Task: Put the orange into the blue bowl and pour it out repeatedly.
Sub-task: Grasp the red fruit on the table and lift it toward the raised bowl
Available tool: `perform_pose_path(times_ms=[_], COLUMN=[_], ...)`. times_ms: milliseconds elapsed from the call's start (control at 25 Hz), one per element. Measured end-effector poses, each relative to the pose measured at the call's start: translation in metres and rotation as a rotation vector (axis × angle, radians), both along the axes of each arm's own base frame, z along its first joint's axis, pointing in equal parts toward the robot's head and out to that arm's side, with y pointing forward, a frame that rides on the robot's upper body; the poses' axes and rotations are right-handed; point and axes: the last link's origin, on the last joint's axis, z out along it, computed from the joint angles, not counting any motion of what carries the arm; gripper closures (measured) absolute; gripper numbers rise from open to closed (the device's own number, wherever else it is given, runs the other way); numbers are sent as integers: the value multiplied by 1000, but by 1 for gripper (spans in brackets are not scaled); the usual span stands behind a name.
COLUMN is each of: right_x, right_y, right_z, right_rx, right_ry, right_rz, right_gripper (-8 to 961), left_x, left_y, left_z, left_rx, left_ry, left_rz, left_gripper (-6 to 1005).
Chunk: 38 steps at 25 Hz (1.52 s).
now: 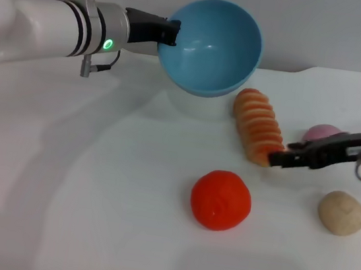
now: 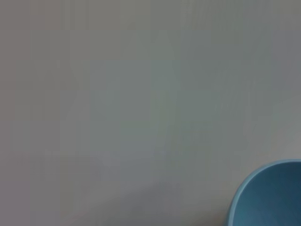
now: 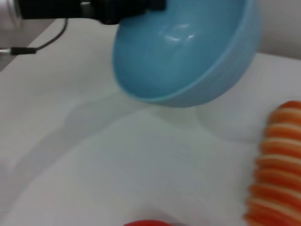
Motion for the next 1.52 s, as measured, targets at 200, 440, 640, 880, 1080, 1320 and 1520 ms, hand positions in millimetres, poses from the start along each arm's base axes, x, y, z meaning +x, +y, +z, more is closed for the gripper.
perform_pose_path(times_ms=[200, 440, 640, 880, 1080, 1320, 1520], right_x=[-6, -12, -11, -13, -10, -10, -11], right_y=[-1, -4, -5, -5, -7, -7, -6], right_z=[-30, -50, -69, -75, -76, -76, -75], right_rx=[-77, -127, -136, -132, -138, -136, -132], right_ry=[13, 12, 46, 64, 58, 48, 45], right_rz=[8, 22, 43, 57, 55, 66, 98], right_gripper=[374, 381, 413, 450, 481, 678, 858], left_x=[-6, -10, -13, -16, -18, -18, -21], left_y=[-2, -4, -6, -8, -8, -8, -8], left_z=[-3, -5, -6, -7, -7, -7, -6], left_rx=[-1, -4, -7, -8, -1, 4, 10], left_ry=[21, 22, 25, 25, 25, 24, 29], left_rz=[9, 19, 24, 30, 35, 37, 41], left_gripper=[1001, 1001, 1001, 1001, 1000, 1001, 1001])
